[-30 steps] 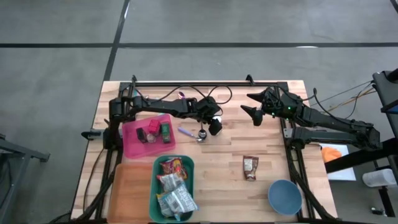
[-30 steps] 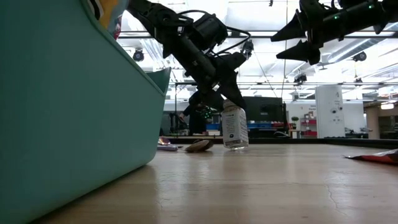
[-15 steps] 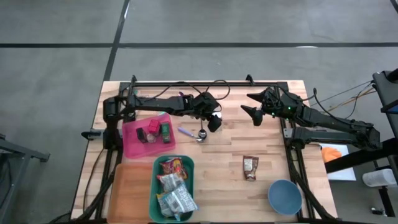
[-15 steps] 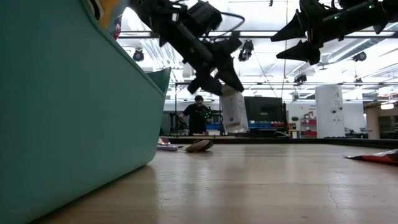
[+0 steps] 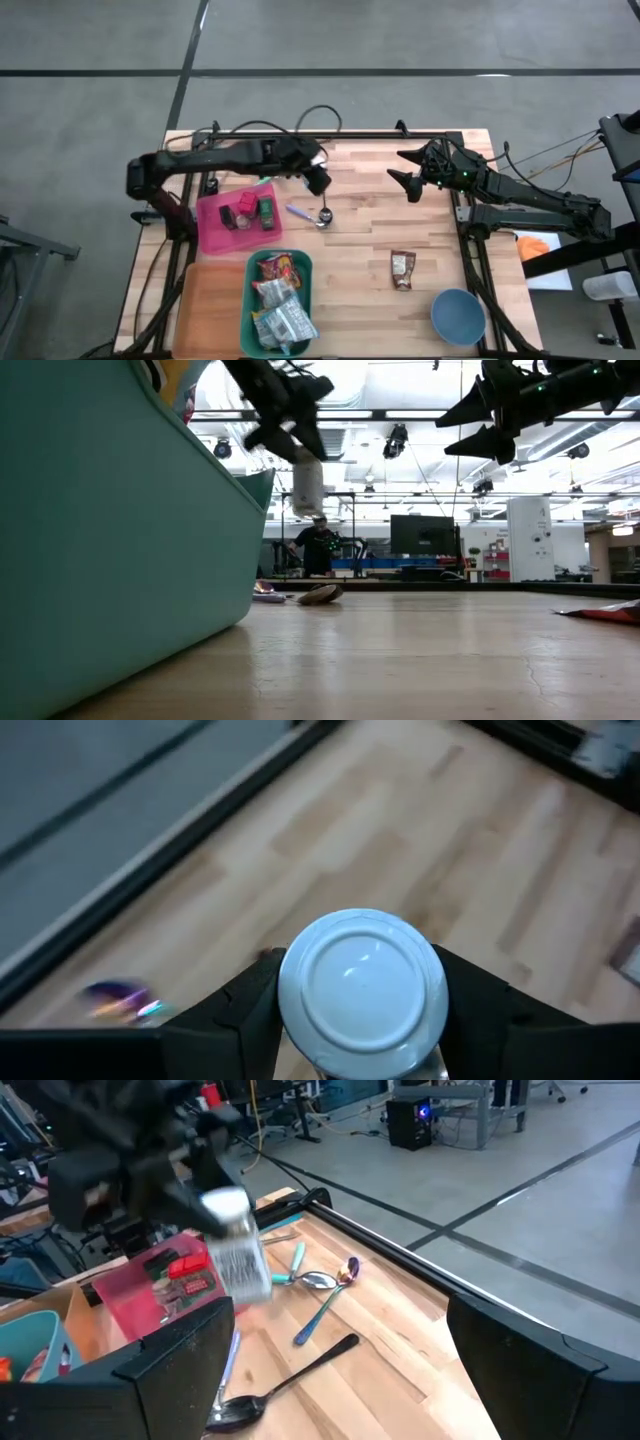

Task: Pick & Place Food Item
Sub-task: Put the white seasoning bottle into the pink bin

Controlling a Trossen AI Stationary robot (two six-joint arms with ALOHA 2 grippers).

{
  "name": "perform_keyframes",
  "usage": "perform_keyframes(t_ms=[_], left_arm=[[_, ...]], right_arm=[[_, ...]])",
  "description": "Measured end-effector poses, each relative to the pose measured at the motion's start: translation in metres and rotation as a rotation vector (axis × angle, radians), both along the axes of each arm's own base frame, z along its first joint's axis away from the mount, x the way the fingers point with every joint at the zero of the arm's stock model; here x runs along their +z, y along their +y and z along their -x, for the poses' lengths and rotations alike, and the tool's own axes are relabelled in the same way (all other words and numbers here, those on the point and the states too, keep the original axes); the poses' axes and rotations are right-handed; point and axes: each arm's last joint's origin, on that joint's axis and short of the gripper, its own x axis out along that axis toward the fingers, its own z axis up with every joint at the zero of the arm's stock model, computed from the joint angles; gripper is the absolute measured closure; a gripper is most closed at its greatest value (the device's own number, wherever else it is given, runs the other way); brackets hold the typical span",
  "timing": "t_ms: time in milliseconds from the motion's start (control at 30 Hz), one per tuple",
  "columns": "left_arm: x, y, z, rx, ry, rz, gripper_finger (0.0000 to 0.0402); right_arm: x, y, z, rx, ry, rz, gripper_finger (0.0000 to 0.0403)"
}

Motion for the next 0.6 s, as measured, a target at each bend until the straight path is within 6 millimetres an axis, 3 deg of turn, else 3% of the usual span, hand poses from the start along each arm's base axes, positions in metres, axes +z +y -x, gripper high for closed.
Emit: perform_keyframes(t_ms=[333, 600], left_arm=[[0.035, -0.011, 0.062, 0.262, 0.059, 0.023, 0.0201], [0.035, -0.042, 0.103, 0.416, 0.022, 0.067, 0.0201]], right_arm=[[0.000, 0.000, 0.000, 0.000, 0.001, 0.000, 0.0039], [0.000, 0.000, 0.000, 0.000, 0.000, 0.000, 0.0039]])
